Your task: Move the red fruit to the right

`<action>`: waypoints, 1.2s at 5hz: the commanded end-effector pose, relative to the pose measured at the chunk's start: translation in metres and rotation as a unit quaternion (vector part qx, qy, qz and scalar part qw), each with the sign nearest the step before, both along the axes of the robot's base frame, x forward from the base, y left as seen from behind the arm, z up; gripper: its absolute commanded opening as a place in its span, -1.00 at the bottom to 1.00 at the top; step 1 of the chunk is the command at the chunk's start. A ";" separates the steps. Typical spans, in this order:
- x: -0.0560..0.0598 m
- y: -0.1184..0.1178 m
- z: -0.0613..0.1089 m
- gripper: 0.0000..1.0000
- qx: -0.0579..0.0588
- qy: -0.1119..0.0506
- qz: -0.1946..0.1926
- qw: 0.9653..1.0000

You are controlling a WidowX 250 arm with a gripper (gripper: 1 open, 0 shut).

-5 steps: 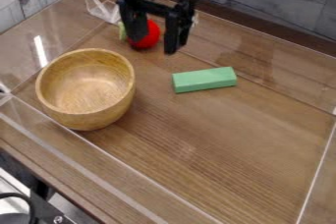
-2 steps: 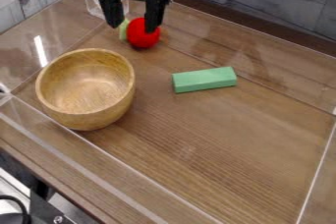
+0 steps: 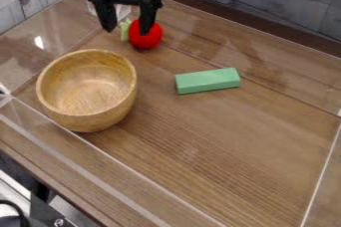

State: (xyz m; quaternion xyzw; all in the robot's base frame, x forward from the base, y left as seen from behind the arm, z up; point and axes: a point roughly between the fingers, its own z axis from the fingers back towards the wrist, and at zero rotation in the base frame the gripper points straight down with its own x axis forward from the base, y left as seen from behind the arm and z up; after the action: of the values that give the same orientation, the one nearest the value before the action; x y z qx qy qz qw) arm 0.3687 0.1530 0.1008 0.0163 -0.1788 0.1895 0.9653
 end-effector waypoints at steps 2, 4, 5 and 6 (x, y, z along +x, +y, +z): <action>0.000 0.020 0.004 1.00 -0.002 -0.048 -0.015 0.999; -0.001 0.030 -0.002 1.00 -0.010 -0.070 -0.004 0.997; -0.001 0.028 0.001 1.00 -0.012 -0.080 -0.016 0.997; 0.000 0.026 0.004 1.00 -0.014 -0.090 -0.028 0.995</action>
State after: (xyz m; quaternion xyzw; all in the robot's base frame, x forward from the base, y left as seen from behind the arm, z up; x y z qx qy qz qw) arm 0.3686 0.1714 0.0812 -0.0323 -0.2331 0.1667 0.9575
